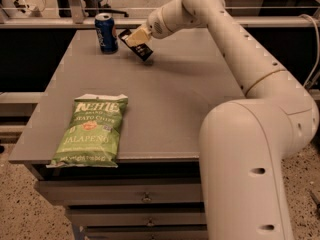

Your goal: Move rxbar chocolate near pepsi can

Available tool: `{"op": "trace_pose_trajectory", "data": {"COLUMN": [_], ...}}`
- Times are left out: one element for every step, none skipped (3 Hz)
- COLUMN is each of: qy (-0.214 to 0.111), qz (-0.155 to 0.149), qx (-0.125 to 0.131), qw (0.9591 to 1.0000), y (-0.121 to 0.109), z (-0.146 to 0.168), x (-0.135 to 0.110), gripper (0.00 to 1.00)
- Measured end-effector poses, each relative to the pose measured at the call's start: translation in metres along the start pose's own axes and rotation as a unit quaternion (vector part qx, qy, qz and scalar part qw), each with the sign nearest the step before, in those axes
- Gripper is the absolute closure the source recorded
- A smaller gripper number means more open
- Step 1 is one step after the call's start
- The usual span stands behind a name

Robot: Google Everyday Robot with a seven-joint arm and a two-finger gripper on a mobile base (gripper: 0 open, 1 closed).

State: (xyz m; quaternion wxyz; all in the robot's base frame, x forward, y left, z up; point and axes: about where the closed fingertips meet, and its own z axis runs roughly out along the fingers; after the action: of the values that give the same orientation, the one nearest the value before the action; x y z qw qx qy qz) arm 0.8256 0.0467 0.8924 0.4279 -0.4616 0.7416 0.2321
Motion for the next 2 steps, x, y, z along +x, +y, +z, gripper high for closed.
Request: {"op": "trace_pose_trajectory", "data": {"qy": [0.013,0.022], "qz": [-0.004,-0.006], "qx": [-0.012,-0.018], "qw": [0.9998,0.9996], "y": [0.002,0.002], "z": [0.021,0.032], "x": [0.001,0.005], "gripper": [0.82,0.58]}}
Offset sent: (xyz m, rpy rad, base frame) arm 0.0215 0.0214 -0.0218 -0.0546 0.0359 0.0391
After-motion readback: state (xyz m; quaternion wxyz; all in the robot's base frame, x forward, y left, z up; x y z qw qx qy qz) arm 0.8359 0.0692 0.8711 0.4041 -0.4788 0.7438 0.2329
